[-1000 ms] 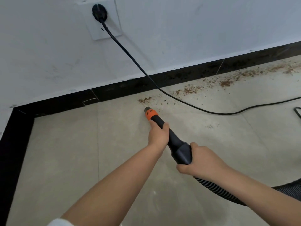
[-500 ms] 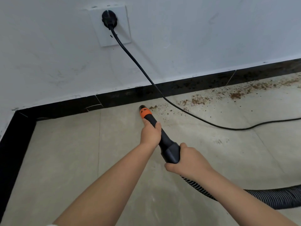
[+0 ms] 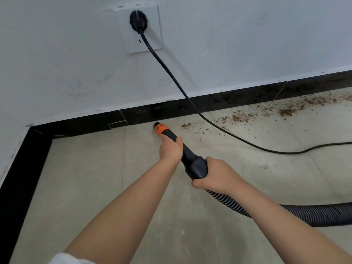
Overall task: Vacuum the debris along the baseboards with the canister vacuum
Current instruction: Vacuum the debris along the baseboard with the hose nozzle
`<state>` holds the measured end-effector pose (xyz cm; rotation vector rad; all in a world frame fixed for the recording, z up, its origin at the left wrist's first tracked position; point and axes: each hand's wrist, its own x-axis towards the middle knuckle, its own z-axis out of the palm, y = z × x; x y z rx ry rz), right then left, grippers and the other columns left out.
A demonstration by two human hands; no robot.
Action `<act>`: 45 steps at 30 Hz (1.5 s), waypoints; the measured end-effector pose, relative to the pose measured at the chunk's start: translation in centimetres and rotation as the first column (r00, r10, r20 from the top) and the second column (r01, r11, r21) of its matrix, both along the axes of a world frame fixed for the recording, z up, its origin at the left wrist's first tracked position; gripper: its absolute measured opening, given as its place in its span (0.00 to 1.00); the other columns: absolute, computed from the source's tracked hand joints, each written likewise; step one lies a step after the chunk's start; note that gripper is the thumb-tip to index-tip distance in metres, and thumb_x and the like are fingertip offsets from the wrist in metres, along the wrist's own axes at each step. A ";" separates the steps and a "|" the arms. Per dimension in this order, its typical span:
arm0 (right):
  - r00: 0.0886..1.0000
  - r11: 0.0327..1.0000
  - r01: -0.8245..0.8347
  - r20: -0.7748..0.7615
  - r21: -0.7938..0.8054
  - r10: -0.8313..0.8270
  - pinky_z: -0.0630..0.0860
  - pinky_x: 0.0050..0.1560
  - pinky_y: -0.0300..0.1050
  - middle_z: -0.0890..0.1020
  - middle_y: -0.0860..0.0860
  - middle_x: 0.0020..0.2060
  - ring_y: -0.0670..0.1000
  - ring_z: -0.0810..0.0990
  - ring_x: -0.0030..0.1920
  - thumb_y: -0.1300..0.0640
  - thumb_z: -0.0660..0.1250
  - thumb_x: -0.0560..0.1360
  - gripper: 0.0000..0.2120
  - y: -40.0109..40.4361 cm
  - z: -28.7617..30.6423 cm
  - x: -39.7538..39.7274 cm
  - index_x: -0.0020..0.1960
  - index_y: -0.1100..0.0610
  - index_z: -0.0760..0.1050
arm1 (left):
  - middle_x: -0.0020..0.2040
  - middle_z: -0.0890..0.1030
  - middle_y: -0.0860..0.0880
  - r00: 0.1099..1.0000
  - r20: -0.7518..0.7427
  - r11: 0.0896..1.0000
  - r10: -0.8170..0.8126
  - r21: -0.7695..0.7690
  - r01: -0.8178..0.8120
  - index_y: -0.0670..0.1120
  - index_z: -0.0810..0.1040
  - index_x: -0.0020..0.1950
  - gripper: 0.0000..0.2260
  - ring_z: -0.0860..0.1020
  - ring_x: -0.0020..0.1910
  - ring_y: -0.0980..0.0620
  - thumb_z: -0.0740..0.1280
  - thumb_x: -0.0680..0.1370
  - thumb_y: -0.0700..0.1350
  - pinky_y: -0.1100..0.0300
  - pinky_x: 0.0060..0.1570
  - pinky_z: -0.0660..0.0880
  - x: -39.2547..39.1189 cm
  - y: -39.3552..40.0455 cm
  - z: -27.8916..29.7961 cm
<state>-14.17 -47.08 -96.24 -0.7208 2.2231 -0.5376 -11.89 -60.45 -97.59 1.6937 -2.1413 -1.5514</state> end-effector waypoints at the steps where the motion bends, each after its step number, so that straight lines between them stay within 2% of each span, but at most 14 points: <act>1: 1.000 1.000 -0.015 0.007 -0.004 0.015 0.74 0.38 0.43 0.75 0.48 0.40 0.49 0.77 0.41 0.47 0.72 0.64 0.20 -0.5 0.2 0.1 0.48 0.54 0.68 | 0.63 0.73 0.39 1.000 -0.004 1.000 0.026 -0.002 -0.026 0.45 0.47 0.77 0.27 0.74 0.59 0.41 0.55 0.82 0.49 0.51 0.56 0.73 0.2 -0.4 0.1; 6: 0.999 0.999 -0.034 0.043 -0.011 0.034 0.72 0.36 0.41 0.75 0.47 0.39 0.47 0.76 0.38 0.48 0.73 0.64 0.18 -0.4 1.1 0.7 0.46 0.53 0.67 | 0.64 0.72 0.39 0.999 -0.007 0.999 0.053 0.005 -0.053 0.45 0.46 0.77 0.27 0.74 0.60 0.40 0.55 0.82 0.49 0.50 0.58 0.74 1.3 -0.5 0.5; 10: 1.000 1.000 0.010 0.001 0.025 -0.010 0.70 0.34 0.39 0.74 0.46 0.40 0.45 0.75 0.37 0.46 0.72 0.65 0.19 2.3 1.4 1.7 0.46 0.53 0.66 | 0.65 0.71 0.40 0.997 -0.039 0.997 -0.071 0.031 0.072 0.45 0.45 0.77 0.29 0.73 0.61 0.41 0.55 0.82 0.50 0.51 0.59 0.73 1.4 1.6 0.4; 13: 0.996 0.996 0.081 -0.031 0.042 -0.080 0.70 0.33 0.38 0.75 0.47 0.39 0.44 0.75 0.37 0.45 0.71 0.65 0.19 4.1 1.5 2.1 0.45 0.53 0.66 | 0.67 0.70 0.40 0.982 -0.089 0.981 -0.164 0.087 0.172 0.45 0.46 0.77 0.29 0.72 0.63 0.41 0.56 0.81 0.50 0.49 0.61 0.72 0.6 3.1 0.1; 17: 0.984 0.984 0.176 -0.051 0.039 -0.174 0.71 0.34 0.39 0.76 0.47 0.39 0.44 0.76 0.37 0.45 0.71 0.65 0.20 4.8 1.4 1.8 0.47 0.55 0.68 | 0.68 0.69 0.40 0.969 -0.122 0.969 -0.214 0.102 0.227 0.45 0.46 0.78 0.30 0.71 0.64 0.41 0.56 0.81 0.50 0.48 0.63 0.71 -0.9 4.0 0.1; 21: 0.980 0.981 0.192 -0.067 0.026 -0.190 0.72 0.35 0.41 0.75 0.47 0.39 0.47 0.76 0.39 0.45 0.71 0.65 0.20 4.0 1.3 1.1 0.48 0.55 0.67 | 0.68 0.69 0.40 0.970 -0.126 0.973 -0.209 0.074 0.219 0.44 0.49 0.77 0.28 0.71 0.64 0.41 0.57 0.81 0.50 0.49 0.63 0.71 -2.0 3.5 0.4; 25: 0.978 0.979 0.203 -0.051 -0.002 -0.203 0.70 0.33 0.40 0.73 0.46 0.38 0.46 0.74 0.37 0.45 0.70 0.66 0.20 3.1 1.0 0.7 0.47 0.55 0.66 | 0.67 0.70 0.40 0.972 -0.112 0.976 -0.208 0.046 0.214 0.43 0.52 0.76 0.27 0.71 0.64 0.41 0.57 0.81 0.50 0.49 0.63 0.71 -2.7 2.7 0.5; 32: 0.980 0.980 0.197 -0.020 -0.006 -0.197 0.69 0.32 0.40 0.74 0.47 0.38 0.45 0.74 0.36 0.45 0.70 0.66 0.18 3.3 1.5 0.4 0.44 0.54 0.65 | 0.68 0.69 0.40 0.974 -0.108 0.978 -0.199 0.044 0.204 0.44 0.52 0.77 0.27 0.71 0.64 0.40 0.57 0.81 0.51 0.47 0.62 0.72 -3.2 2.7 0.4; 38: 0.972 0.972 0.233 -0.032 0.017 -0.232 0.69 0.32 0.40 0.75 0.47 0.38 0.45 0.75 0.37 0.45 0.70 0.66 0.18 6.6 1.7 1.2 0.43 0.53 0.65 | 0.67 0.70 0.40 0.957 -0.089 0.956 -0.277 0.080 0.284 0.45 0.49 0.77 0.28 0.72 0.63 0.40 0.56 0.81 0.51 0.47 0.62 0.72 -2.9 5.7 0.3; 45: 0.962 0.962 0.271 -0.022 0.016 -0.271 0.72 0.37 0.41 0.74 0.46 0.39 0.46 0.75 0.40 0.45 0.71 0.66 0.20 6.4 1.5 0.8 0.48 0.54 0.67 | 0.67 0.70 0.39 0.945 -0.103 0.944 -0.311 0.085 0.320 0.44 0.48 0.77 0.28 0.72 0.63 0.41 0.56 0.81 0.50 0.50 0.62 0.72 -3.8 6.0 0.3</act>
